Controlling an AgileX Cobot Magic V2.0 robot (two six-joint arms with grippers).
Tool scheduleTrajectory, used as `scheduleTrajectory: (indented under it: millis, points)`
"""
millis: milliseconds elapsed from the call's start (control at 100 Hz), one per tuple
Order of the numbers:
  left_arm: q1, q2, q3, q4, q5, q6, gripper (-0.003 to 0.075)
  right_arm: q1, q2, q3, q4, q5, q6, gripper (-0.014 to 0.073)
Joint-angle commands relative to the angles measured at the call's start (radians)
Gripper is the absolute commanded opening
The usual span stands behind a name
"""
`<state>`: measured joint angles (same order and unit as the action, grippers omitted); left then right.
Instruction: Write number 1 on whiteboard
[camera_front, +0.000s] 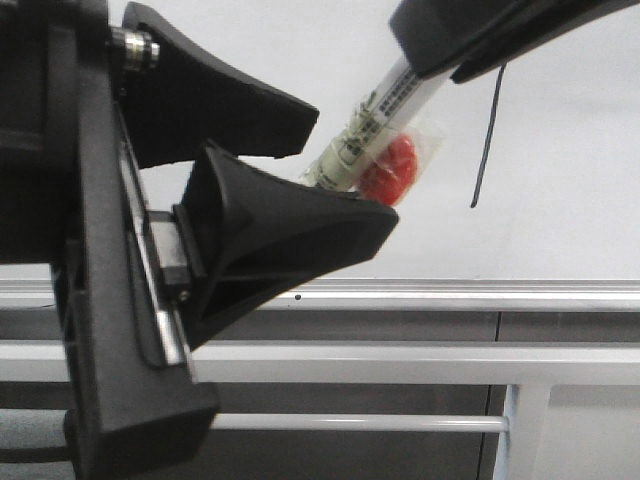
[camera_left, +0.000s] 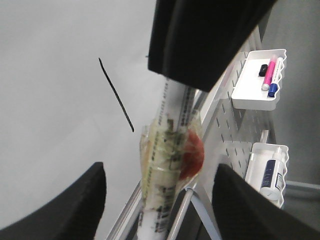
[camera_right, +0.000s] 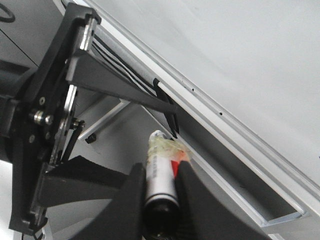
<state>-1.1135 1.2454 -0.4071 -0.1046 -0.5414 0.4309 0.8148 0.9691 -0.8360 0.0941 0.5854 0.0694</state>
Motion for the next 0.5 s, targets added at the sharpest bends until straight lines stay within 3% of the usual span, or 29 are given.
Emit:
scheduleTrajectory:
  millis: [0,490]
  points:
    - [-0.006,-0.016,-0.029,-0.008,-0.079,-0.005,0.0394,0.002,-0.009,-0.035,-0.006,-0.082,-0.015,-0.0043]
    - [0.022,-0.016,-0.029,-0.036,-0.073,0.007,0.0387,0.002,-0.054,-0.035,-0.006,-0.079,-0.015,-0.0043]
